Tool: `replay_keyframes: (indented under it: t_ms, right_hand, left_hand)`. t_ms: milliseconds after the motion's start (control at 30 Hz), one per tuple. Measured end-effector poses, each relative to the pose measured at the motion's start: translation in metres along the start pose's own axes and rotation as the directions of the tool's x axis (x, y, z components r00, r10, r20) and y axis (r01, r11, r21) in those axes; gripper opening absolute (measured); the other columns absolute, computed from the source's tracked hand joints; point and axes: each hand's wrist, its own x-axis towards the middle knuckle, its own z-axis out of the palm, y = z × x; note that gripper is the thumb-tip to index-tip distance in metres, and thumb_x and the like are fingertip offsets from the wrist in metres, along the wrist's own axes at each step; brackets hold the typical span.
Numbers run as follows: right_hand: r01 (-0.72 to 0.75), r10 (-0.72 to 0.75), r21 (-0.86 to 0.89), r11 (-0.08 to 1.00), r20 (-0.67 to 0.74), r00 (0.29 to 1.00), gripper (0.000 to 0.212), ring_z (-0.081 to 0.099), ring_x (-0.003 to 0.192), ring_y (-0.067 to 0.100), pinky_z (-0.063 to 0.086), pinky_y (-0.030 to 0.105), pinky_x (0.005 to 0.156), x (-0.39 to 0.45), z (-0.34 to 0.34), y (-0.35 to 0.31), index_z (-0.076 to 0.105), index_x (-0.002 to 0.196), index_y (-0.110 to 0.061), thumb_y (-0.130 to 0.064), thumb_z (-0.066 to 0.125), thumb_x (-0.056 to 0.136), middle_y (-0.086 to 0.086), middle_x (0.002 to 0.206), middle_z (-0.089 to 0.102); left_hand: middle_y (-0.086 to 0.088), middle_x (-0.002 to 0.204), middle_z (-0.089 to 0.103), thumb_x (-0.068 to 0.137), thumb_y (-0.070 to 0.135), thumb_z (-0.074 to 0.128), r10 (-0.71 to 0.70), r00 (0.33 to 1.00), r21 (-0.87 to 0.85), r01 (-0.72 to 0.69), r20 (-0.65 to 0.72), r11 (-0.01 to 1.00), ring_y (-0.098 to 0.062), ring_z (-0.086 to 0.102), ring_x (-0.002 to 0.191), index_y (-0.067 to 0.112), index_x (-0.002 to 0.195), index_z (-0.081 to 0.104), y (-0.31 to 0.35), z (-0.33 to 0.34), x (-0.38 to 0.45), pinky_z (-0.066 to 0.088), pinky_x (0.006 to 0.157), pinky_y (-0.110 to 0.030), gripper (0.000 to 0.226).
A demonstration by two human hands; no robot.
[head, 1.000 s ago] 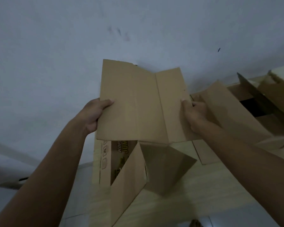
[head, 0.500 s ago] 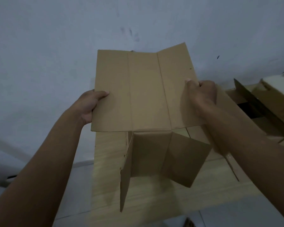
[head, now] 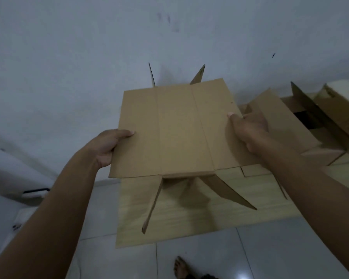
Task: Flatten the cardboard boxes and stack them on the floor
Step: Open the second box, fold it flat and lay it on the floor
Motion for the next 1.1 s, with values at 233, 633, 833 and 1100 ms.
replay_keyframes:
  t_ms: [233,633,833,1100]
  right_hand:
    - [0.107,-0.086,-0.272,0.956,0.088,0.992,0.052,0.059,0.118,0.037,0.047,0.038,0.091,-0.053,-0.024,0.055,0.065,0.118,-0.004,-0.048,0.058,0.093,0.019,0.124,0.064]
    - [0.011,0.017,-0.426,0.905,0.062,0.998,0.046,0.061,0.110,0.038,0.045,0.041,0.088,-0.088,0.030,0.162,0.058,0.118,-0.010,-0.050,0.047,0.099,0.018,0.121,0.063]
    - [0.066,-0.018,-0.480,0.875,0.103,0.994,0.038,0.061,0.107,0.038,0.046,0.043,0.086,-0.073,0.056,0.192,0.043,0.135,-0.020,-0.031,0.051,0.100,0.013,0.128,0.057]
    - [0.302,-0.069,-0.621,0.723,0.370,0.927,0.065,0.011,0.151,0.034,0.018,0.055,0.118,-0.058,0.104,0.245,0.012,0.159,-0.027,-0.044,0.039,0.102,0.012,0.167,0.004]
  left_hand:
    - [-0.012,0.102,0.072,0.094,0.008,0.058,0.012,0.995,0.085,-0.003,-0.104,0.996,-0.023,0.070,0.084,0.003,0.116,0.064,-0.078,0.031,-0.037,0.056,0.067,-0.030,0.023]
    - [-0.013,0.128,0.058,0.089,0.016,0.062,0.097,0.919,0.346,0.045,-0.382,0.937,-0.030,0.058,0.108,0.010,0.137,0.045,-0.208,0.068,-0.001,0.051,0.092,-0.041,0.051]
    - [-0.017,0.139,0.050,0.091,0.018,0.058,0.130,0.926,0.582,0.110,-0.354,0.805,-0.038,0.052,0.120,0.019,0.153,0.022,-0.252,0.087,0.039,0.044,0.097,-0.043,0.072]
    - [-0.014,0.164,0.005,0.098,0.050,0.037,0.254,0.954,0.925,0.053,-0.158,0.376,-0.035,0.006,0.149,0.026,0.157,0.013,-0.297,0.088,0.081,0.017,0.115,-0.058,0.068]
